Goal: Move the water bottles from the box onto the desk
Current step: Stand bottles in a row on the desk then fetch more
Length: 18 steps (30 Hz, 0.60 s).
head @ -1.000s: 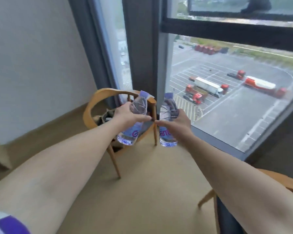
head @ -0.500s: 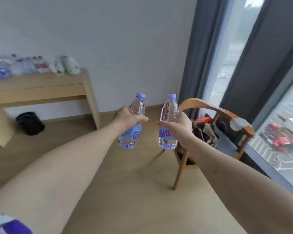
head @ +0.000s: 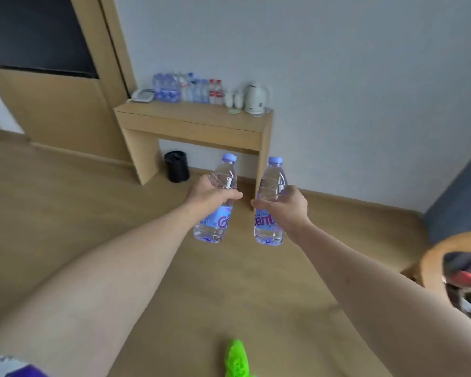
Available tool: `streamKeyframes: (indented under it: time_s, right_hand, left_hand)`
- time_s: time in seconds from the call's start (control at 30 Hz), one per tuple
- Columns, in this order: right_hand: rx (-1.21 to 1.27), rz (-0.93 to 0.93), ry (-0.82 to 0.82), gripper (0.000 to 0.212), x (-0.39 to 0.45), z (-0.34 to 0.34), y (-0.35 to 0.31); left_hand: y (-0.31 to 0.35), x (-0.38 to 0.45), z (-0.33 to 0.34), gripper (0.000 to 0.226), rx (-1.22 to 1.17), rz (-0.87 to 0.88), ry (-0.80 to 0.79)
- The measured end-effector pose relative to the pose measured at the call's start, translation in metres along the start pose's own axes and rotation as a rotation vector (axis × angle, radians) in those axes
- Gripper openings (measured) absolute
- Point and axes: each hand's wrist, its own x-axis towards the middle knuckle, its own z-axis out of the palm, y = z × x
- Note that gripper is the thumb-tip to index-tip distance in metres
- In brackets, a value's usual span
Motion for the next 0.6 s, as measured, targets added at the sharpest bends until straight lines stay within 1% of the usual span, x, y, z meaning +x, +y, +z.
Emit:
streamKeyframes:
  time_s: [0.07,0.13,0.23,0.27,0.33,0.4,0.53,0.6]
  right_hand:
    - [-0.004,-0.030,-0.045,0.064,0.037,0.029,-0.015]
    - [0.007,-0.060,-0.076,0.056,0.075,0.054,-0.032]
    - [0.028,-0.077,-0.129,0.050,0.130,0.088,-0.060]
    - [0.035,-0.071,-0.156,0.053,0.147,0.098,-0.069]
    - [0.052,-0.058,-0.204,0.067,0.178,0.118,-0.087]
    - [0.059,-0.059,-0.227,0.077,0.206,0.138,-0.102]
    - [0.059,-0.058,-0.271,0.073,0.253,0.179,-0.122]
    - [0.047,-0.064,-0.288,0.075,0.276,0.200,-0.131]
  left_hand:
    - [-0.004,0.035,-0.017,0.027,-0.003,-0.004,0.030]
    - [-0.004,0.072,-0.033,0.025,-0.005,-0.033,0.069]
    - [0.000,0.124,-0.056,0.036,0.018,-0.094,0.107]
    - [0.002,0.140,-0.064,0.041,0.021,-0.110,0.118]
    - [0.004,0.172,-0.077,0.050,0.012,-0.129,0.154]
    - [0.004,0.200,-0.089,0.054,0.005,-0.146,0.194]
    - [0.003,0.248,-0.110,0.060,0.023,-0.167,0.205]
    - [-0.001,0.276,-0.120,0.070,0.005,-0.184,0.217]
